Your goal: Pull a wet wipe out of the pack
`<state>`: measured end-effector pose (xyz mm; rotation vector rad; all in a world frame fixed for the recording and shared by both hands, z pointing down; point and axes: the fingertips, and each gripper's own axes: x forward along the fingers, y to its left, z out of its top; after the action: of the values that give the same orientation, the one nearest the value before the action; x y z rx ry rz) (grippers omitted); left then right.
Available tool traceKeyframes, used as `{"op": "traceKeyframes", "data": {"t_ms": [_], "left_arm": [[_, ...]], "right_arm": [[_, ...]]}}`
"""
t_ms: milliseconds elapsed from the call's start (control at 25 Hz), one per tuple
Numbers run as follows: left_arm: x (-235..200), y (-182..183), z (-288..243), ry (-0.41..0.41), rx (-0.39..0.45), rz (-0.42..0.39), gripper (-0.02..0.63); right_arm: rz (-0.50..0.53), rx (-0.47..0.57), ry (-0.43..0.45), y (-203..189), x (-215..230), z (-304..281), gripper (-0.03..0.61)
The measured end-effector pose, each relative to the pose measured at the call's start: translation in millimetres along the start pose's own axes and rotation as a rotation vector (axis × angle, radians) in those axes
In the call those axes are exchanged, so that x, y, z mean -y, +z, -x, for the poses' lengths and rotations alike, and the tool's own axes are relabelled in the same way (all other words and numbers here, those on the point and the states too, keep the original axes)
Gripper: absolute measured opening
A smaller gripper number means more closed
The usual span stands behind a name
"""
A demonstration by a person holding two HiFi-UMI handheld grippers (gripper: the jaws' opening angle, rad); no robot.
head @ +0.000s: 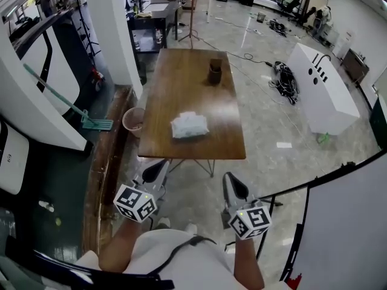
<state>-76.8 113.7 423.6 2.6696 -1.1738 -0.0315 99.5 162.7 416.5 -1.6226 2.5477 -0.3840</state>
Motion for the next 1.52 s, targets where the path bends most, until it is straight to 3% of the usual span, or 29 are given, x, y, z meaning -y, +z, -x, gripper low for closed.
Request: {"op": "traceKeyframes", "data": {"t_ms": [720, 1080, 1520], "left_arm": [[26.0, -16.7, 7.3, 0.061, -0.024, -0.004, 0.006], [-6.7, -14.9, -0.2, 0.112, -0.012, 0.016, 0.006], [-60.5, -4.5, -72.9, 0.055, -0.029, -0.027, 0.003]], "right_arm": [[-0.014, -0.067, 0.043, -24.7, 15.2, 31.0, 0.003], [-0.011, -0.083, 0.041, -19.9, 26.1, 7.3, 0.004], [0.019, -0.087, 0.015, -9.5, 51.5, -69.3, 0.005]]}}
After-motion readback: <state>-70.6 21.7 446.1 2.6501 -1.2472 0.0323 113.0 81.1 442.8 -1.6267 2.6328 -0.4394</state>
